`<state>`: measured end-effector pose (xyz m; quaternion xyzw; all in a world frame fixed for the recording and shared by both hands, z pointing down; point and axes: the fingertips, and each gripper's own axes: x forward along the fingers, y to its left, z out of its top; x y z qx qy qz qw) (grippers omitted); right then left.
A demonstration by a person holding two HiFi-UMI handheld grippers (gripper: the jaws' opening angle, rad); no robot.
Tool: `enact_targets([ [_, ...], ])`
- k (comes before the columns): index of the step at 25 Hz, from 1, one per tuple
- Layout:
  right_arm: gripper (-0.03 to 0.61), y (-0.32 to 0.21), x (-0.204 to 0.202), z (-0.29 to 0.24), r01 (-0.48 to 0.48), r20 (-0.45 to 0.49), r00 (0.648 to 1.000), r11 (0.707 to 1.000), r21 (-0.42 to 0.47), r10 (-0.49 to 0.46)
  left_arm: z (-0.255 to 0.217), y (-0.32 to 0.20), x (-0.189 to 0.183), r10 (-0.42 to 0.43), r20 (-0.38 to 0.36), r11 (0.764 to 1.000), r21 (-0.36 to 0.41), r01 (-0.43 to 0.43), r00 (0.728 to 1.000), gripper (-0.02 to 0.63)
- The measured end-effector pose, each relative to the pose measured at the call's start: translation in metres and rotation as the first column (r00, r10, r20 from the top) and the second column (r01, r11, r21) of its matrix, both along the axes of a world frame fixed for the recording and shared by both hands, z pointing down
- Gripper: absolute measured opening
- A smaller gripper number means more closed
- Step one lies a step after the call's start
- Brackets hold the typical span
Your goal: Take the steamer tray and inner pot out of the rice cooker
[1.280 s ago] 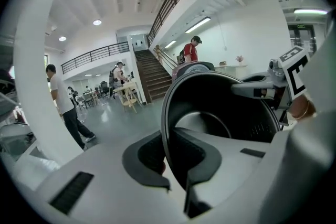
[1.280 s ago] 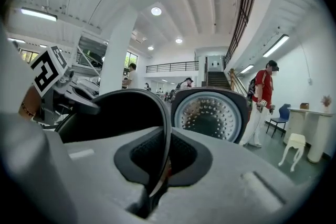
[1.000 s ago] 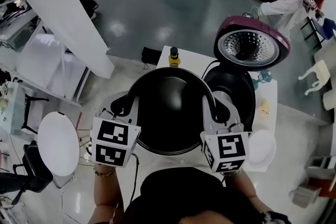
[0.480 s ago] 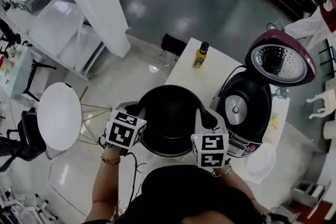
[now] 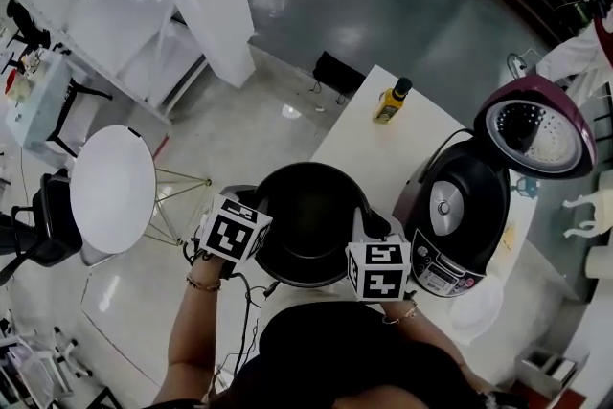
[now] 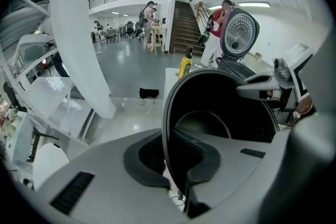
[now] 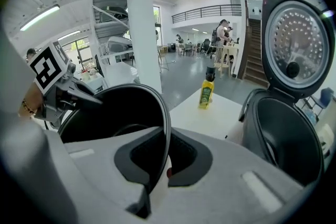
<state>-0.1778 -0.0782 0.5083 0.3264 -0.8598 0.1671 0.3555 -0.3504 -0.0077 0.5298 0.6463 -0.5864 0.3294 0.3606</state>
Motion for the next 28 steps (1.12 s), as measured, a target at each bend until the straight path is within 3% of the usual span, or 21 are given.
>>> enact_targets([
  [16, 0.018, -0.004, 0.007, 0.054, -0.081, -0.076, 0.995, 0.985, -0.155, 0.070, 0.043, -0.024, 0.001, 0.075, -0.008, 0.996, -0.058, -0.075, 0.997, 0.011],
  [24, 0.018, -0.006, 0.007, 0.065, -0.150, -0.037, 0.989, 0.969, -0.198, 0.146, 0.050, -0.037, 0.001, 0.114, -0.017, 0.990, -0.085, -0.115, 0.993, 0.011],
  [28, 0.139, -0.001, 0.000, 0.058, -0.112, 0.006, 0.993, 0.978, -0.178, 0.114, 0.049, -0.039, 0.000, 0.116, -0.033, 0.988, -0.094, -0.119, 0.993, 0.011],
])
